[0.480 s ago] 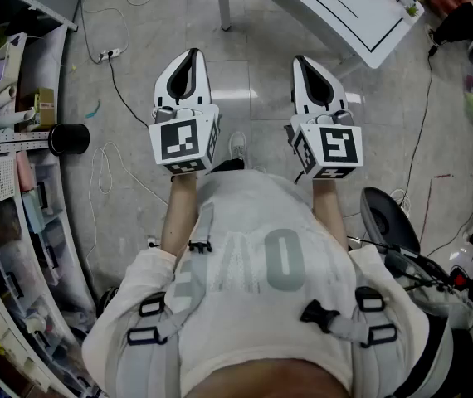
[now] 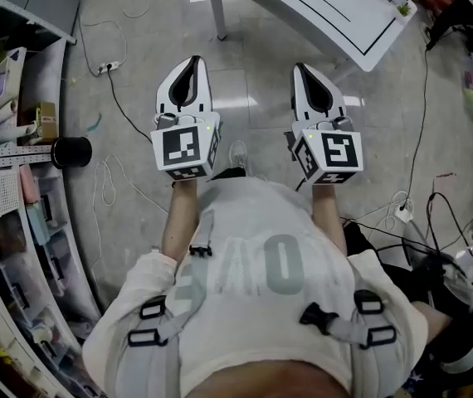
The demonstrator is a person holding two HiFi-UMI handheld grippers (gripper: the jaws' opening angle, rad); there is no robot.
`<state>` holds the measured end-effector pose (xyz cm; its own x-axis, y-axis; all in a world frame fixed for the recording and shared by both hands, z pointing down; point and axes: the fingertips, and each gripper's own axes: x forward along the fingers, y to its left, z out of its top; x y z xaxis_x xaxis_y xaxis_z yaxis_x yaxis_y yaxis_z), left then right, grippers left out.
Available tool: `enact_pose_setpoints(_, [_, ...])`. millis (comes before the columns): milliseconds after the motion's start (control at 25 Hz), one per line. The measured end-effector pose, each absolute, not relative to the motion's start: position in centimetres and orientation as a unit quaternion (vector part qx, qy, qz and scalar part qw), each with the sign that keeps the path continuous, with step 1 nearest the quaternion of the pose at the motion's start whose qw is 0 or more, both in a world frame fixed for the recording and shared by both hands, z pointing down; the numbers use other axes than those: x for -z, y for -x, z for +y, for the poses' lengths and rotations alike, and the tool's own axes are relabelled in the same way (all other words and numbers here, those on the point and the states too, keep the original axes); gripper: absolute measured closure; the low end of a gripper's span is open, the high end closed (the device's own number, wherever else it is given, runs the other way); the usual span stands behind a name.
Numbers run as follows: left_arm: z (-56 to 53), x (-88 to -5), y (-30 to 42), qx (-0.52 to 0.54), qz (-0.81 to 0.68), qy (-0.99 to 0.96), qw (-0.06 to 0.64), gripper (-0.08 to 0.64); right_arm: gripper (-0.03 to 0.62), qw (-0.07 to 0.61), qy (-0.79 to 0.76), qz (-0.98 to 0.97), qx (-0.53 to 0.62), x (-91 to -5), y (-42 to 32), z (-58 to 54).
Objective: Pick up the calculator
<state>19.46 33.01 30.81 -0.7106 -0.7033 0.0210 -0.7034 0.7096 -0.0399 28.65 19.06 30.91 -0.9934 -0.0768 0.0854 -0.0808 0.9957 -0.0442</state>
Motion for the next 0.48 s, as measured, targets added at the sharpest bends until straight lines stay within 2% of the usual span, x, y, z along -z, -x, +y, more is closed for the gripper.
enact_pose_setpoints(480, [32.1,-31.1,-16.4,-0.024,-0.924,-0.381,0.002,0.540,0.584,0.045,-0.028,-0.998,-0.036,-31.6,-25.0,18.4])
